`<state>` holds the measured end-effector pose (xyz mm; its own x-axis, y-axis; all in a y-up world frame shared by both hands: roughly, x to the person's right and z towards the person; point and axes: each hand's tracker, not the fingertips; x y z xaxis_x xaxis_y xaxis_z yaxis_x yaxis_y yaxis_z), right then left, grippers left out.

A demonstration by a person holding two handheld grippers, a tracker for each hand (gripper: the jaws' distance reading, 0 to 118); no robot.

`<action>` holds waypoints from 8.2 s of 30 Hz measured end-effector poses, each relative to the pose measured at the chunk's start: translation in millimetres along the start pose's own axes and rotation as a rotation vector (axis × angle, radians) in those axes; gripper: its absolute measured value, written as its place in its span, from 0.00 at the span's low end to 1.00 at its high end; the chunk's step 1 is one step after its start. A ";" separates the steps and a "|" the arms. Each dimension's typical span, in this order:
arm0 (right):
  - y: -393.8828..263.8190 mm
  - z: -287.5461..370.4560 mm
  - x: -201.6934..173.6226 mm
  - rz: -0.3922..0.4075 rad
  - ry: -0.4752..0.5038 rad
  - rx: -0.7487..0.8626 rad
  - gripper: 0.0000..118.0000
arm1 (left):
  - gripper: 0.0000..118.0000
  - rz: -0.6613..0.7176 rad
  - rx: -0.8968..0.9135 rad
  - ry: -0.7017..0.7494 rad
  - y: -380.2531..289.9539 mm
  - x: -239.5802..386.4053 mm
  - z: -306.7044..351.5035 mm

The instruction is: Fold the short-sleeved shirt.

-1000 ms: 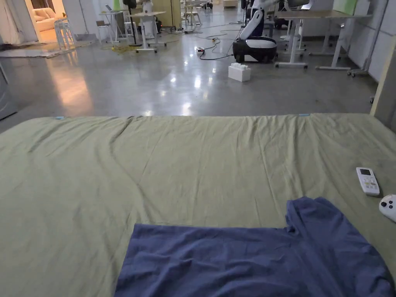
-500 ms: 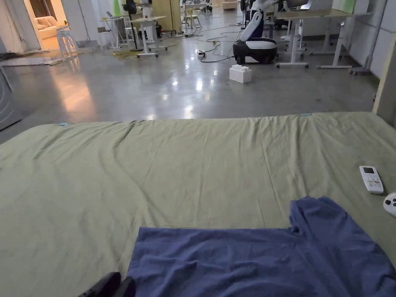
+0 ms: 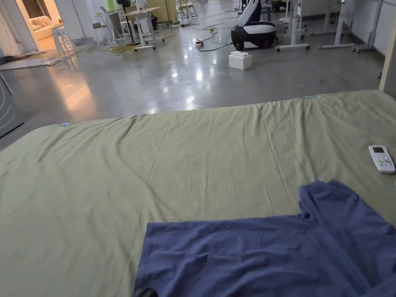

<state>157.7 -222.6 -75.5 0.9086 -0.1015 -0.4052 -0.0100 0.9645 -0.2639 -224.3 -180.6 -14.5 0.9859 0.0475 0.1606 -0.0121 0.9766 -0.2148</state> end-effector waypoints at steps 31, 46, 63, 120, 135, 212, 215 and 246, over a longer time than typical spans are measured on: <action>-57.7 1.1 54.1 -0.323 -0.260 -0.305 0.00 | 0.62 0.156 -0.816 0.300 -120.1 -175.7 -429.7; -9.4 -186.0 200.6 -0.309 -0.202 -0.411 0.61 | 0.17 -0.055 -1.024 0.249 -117.9 -150.4 -463.4; -53.0 -353.1 250.9 -0.168 -0.344 -0.731 0.20 | 0.17 -0.181 -0.907 0.217 -115.9 -155.8 -442.3; 47.1 -1.3 -10.3 0.134 -0.028 0.112 0.62 | 0.73 -0.151 0.072 0.290 29.0 5.6 6.0; 40.1 -6.3 -22.3 0.100 -0.092 0.067 0.00 | 0.00 -0.167 0.030 0.138 27.6 14.1 1.7; -50.6 59.5 3.9 -0.148 -0.123 -0.343 0.00 | 0.10 0.825 -0.595 -0.178 -161.5 -16.4 -270.4; -52.8 59.6 9.1 -0.178 -0.117 -0.335 0.00 | 0.68 0.735 -0.488 -0.189 -137.4 -27.6 -248.4; -76.9 29.4 9.6 -0.348 -0.061 -0.383 0.00 | 0.87 0.903 -0.535 0.082 -173.7 -145.5 -221.2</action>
<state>179.5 -290.7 -33.4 0.9079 -0.3750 -0.1872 0.1558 0.7167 -0.6798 -328.7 -403.6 -213.6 0.6557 0.6778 -0.3327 -0.6927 0.3646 -0.6223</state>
